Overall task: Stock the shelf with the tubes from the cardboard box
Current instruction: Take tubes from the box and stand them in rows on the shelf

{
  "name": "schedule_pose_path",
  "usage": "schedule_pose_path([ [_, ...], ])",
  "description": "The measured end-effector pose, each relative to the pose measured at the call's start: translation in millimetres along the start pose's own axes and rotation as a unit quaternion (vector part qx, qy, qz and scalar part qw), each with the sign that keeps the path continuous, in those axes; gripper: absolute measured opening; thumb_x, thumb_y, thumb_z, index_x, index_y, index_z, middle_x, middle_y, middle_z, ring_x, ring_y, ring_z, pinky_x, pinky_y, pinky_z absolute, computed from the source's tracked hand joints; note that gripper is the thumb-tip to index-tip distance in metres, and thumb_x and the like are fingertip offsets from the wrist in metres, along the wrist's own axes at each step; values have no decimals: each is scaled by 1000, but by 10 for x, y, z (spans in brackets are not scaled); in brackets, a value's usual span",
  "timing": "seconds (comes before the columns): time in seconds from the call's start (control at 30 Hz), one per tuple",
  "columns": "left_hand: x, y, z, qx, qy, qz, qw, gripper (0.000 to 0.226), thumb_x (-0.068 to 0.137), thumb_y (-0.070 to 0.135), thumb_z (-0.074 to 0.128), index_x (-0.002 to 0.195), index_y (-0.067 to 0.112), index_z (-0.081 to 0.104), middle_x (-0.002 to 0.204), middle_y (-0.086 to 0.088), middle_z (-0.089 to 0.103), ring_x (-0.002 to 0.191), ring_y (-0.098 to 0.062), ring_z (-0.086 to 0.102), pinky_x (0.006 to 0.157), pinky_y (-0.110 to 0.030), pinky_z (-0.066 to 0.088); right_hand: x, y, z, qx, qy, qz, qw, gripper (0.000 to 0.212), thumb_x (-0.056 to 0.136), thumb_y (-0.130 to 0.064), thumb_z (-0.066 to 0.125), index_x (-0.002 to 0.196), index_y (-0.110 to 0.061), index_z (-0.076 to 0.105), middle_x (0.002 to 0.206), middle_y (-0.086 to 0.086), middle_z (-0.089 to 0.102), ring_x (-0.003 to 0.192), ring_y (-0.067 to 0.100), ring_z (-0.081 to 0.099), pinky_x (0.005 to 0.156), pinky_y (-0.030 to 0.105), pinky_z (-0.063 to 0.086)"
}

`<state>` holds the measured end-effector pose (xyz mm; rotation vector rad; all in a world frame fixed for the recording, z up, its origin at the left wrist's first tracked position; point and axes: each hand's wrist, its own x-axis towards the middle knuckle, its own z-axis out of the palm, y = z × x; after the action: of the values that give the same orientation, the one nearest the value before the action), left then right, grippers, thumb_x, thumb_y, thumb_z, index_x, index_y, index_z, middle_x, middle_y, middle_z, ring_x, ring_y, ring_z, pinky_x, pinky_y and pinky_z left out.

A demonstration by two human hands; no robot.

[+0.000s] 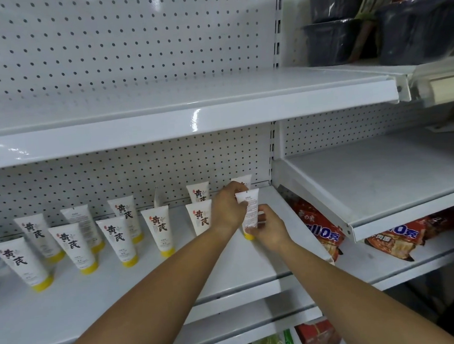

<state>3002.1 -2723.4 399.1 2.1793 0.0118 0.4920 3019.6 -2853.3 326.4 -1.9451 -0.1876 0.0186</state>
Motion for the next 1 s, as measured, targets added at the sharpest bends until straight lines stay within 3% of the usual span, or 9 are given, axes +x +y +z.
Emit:
schedule_pose_path([
  [0.2, -25, -57, -17, 9, -14, 11, 1000, 35, 77, -3, 66, 95, 27, 60, 98, -1, 68, 89, -18, 66, 77, -28, 53, -25, 28, 8, -3, -6, -2, 1000, 48, 77, -11, 80, 116, -21, 54, 106, -2, 65, 89, 8, 65, 73, 14, 48],
  [0.37, -102, -61, -5, 18, -34, 18, 999, 41, 79, -11, 57, 107, 18, 63, 102, -6, 68, 93, -22, 64, 82, -32, 54, -74, 59, -4, 4, -11, 2, 1000, 49, 77, -9, 80, 117, -21, 55, 109, 1, 66, 95, 14, 67, 86, 26, 54],
  [0.5, -131, -36, -19, 8, -47, 17, 999, 43, 79, -14, 53, 111, 13, 64, 102, -7, 68, 94, -22, 64, 82, -31, 54, -98, 37, 3, 1, -10, 11, 1000, 48, 78, -9, 79, 119, -19, 56, 110, 0, 67, 97, 14, 66, 83, 19, 50],
  [0.63, -113, 7, -33, 22, -56, -2, 998, 59, 77, -8, 60, 130, 18, 54, 115, -8, 67, 98, -22, 65, 78, -25, 52, -124, 30, -93, -3, -11, 22, 1000, 57, 79, -7, 77, 130, -19, 54, 118, 3, 67, 105, 16, 64, 98, 30, 50],
  [0.73, -116, 95, -145, 53, -51, 2, 997, 64, 79, 7, 68, 139, 19, 48, 127, -6, 56, 111, -23, 57, 88, -27, 47, -155, -19, -281, -35, -8, 24, 999, 65, 83, -7, 73, 142, -12, 45, 125, 8, 60, 118, 21, 58, 102, 29, 45],
  [0.83, -102, 185, -362, 82, -30, 17, 996, 53, 82, 25, 66, 133, 20, 54, 125, -4, 58, 113, -22, 57, 91, -37, 51, -143, -167, -547, -70, 5, 15, 997, 51, 88, -10, 68, 137, -10, 51, 121, 11, 60, 114, 24, 59, 105, 37, 46],
  [1.0, -84, 279, -933, 173, -14, 6, 985, 38, 88, 38, 58, 123, 24, 65, 121, 2, 68, 107, -20, 63, 85, -29, 50, -176, -670, -910, -214, 42, -60, 974, 22, 92, -23, 58, 111, -20, 69, 116, -2, 68, 103, 17, 63, 97, 30, 48],
])
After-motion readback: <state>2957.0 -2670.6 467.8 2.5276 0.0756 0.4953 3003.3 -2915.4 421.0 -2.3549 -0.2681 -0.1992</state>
